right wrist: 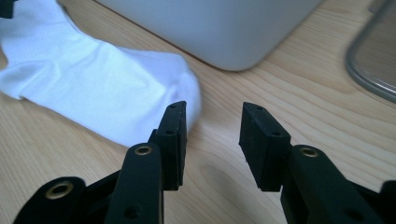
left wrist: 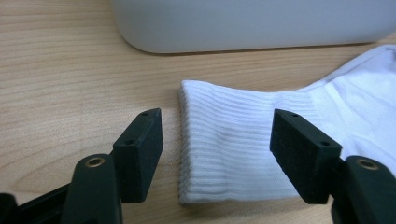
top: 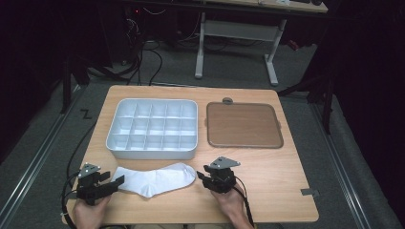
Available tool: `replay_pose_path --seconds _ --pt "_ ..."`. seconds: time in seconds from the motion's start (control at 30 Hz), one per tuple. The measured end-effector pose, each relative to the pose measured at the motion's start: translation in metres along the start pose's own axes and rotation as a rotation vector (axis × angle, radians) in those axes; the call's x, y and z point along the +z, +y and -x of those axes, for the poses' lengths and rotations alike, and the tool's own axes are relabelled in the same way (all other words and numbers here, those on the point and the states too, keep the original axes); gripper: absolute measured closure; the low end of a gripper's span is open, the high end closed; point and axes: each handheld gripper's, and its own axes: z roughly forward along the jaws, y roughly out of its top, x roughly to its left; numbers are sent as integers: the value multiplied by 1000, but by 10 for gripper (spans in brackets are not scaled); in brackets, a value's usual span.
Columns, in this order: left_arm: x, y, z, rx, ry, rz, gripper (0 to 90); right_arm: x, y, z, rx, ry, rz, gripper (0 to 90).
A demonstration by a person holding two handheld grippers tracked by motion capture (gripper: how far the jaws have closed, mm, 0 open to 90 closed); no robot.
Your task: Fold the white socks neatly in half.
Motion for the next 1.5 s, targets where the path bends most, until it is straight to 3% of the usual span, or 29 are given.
replay_pose_path --seconds 0.17,0.3,0.47,0.67,0.8,1.03,1.37,1.5 --pt "3 -2 -1 8 11 -9 387 11 8 -9 -28 19 -14 612" --pt "5 -3 -2 6 19 -20 412 22 9 -11 -24 20 -43 608" --pt "7 -8 -1 38 8 -36 459 30 9 -12 -26 21 -64 611" --pt "7 -10 0 69 18 -42 538 36 7 -13 -38 38 -87 745" --pt "8 -9 0 75 18 -45 615 36 6 -13 -57 41 -103 834" --pt "8 -6 1 54 4 -74 758 34 7 -12 -42 56 -96 857" --pt "7 -6 8 20 -37 -85 788 23 5 -7 -26 57 -77 860" --pt "8 -8 16 28 -61 -91 790 17 2 -3 -18 50 -72 861"
